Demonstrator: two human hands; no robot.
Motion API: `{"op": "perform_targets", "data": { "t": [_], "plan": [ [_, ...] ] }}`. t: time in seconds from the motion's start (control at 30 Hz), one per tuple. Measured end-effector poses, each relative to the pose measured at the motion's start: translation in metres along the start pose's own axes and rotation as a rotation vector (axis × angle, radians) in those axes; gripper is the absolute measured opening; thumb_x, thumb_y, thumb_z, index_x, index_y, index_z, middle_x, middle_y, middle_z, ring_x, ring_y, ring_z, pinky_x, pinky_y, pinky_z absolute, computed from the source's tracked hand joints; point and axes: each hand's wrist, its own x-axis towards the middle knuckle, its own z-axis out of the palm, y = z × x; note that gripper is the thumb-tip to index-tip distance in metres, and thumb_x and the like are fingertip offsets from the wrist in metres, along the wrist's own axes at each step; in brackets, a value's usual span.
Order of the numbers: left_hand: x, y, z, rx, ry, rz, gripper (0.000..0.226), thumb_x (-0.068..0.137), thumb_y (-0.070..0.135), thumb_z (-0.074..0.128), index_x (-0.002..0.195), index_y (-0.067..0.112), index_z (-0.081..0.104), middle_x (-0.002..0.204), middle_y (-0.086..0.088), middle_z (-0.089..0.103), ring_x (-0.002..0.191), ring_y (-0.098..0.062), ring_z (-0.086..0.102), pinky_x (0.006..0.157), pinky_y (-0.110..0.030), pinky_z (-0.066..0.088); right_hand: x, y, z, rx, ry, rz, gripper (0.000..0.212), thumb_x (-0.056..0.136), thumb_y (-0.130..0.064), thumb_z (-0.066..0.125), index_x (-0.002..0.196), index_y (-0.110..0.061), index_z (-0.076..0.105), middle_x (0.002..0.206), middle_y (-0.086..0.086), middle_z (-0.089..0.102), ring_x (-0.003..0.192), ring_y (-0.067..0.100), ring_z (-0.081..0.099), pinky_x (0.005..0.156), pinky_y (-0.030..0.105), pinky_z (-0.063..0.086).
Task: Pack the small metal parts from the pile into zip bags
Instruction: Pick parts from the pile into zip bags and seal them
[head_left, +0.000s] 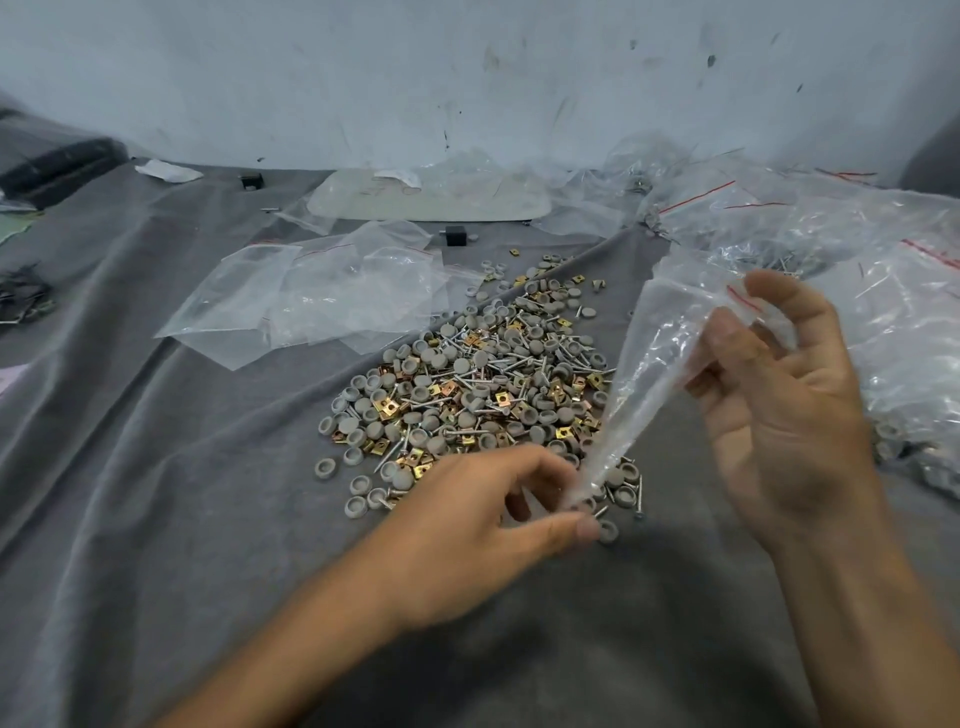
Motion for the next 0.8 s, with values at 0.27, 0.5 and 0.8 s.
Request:
{"op": "perform_targets", "data": {
  "t": [0.27,0.5,0.8],
  "plan": [
    [0.023,-0.013,0.003,0.391,0.060,-0.011,0.028,0.100,0.040,0.056,0.127,0.034,0.060,0.110,0.024,0.054,0.099,0.008,0.045,0.090,-0.018,0.039,0.011,-0.022,-0.023,-0.287,0.063,-0.127,0.022,0.081,-0.020,0.079,0.100,-0.021,0.069,0.085,-0.011,0.075,0.075,0.003,0.064,0.071,0.018,0.050],
    [0.055,-0.014,0.024,0.622,0.023,0.204,0.052,0.104,0.026,0.048,0.154,0.024,0.035,0.140,0.002,0.044,0.127,-0.016,0.040,0.107,-0.031,0.037,0.009,-0.010,-0.030,-0.574,-0.019,-0.120,0.017,0.084,-0.012,0.079,0.096,-0.024,0.074,0.088,0.000,0.077,0.077,0.010,0.067,0.072,0.019,0.056],
    [0.052,-0.012,0.020,0.678,0.006,0.257,0.028,0.103,0.035,0.050,0.126,0.023,0.060,0.119,0.007,0.054,0.112,-0.013,0.049,0.095,-0.028,0.042,0.005,-0.008,-0.025,-0.599,-0.087,-0.039,0.019,0.084,-0.012,0.080,0.096,-0.025,0.075,0.092,0.005,0.077,0.079,0.012,0.071,0.073,0.026,0.059]
  ]
}}
